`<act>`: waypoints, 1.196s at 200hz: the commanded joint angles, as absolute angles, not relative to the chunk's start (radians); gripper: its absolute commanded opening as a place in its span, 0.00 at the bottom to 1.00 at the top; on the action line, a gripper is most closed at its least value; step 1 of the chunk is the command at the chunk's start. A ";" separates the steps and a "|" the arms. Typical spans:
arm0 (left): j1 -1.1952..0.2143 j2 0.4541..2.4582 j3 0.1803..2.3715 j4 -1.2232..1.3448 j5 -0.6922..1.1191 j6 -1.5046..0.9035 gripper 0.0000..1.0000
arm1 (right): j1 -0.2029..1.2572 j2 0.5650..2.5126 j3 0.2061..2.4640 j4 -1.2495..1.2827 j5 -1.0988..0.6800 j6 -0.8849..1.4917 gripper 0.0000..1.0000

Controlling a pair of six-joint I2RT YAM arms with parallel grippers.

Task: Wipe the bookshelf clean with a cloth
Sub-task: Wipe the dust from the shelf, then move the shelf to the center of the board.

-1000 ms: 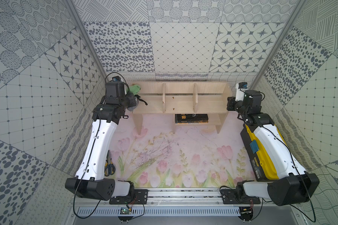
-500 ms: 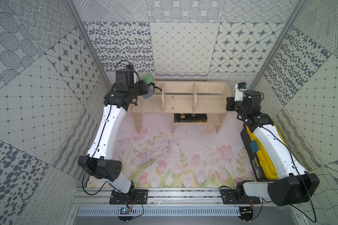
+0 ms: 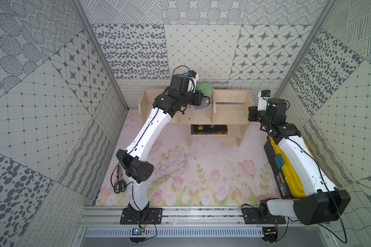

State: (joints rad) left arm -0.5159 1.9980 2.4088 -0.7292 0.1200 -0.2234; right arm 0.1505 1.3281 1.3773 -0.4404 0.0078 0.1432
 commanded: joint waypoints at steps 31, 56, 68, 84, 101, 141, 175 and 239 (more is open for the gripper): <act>-0.604 2.151 2.610 -0.772 0.208 -0.119 0.00 | 0.215 1.359 1.391 -0.528 -0.267 0.315 0.00; -0.614 2.110 2.532 -0.663 0.273 -0.144 0.00 | 0.218 1.352 1.393 -0.528 -0.264 0.298 0.00; -0.616 2.105 2.546 -0.669 0.299 -0.148 0.00 | 0.218 1.340 1.390 -0.529 -0.238 0.288 0.00; -0.616 2.068 2.527 -0.678 0.276 -0.155 0.00 | 0.218 1.313 1.388 -0.540 -0.171 0.270 0.10; -0.614 1.979 2.421 -0.643 0.170 -0.151 0.00 | 0.218 1.280 1.403 -0.558 -0.108 0.248 0.32; -0.551 1.731 2.129 -0.502 0.195 -0.248 0.00 | 0.274 1.203 1.486 -0.603 -0.013 0.193 0.64; -0.479 1.559 1.899 -0.297 0.464 -0.401 0.00 | 0.491 1.236 1.599 -0.597 -0.102 0.137 0.72; -0.432 1.452 1.602 0.195 0.912 -0.686 0.00 | 0.687 1.405 1.750 -0.364 -0.422 0.197 0.94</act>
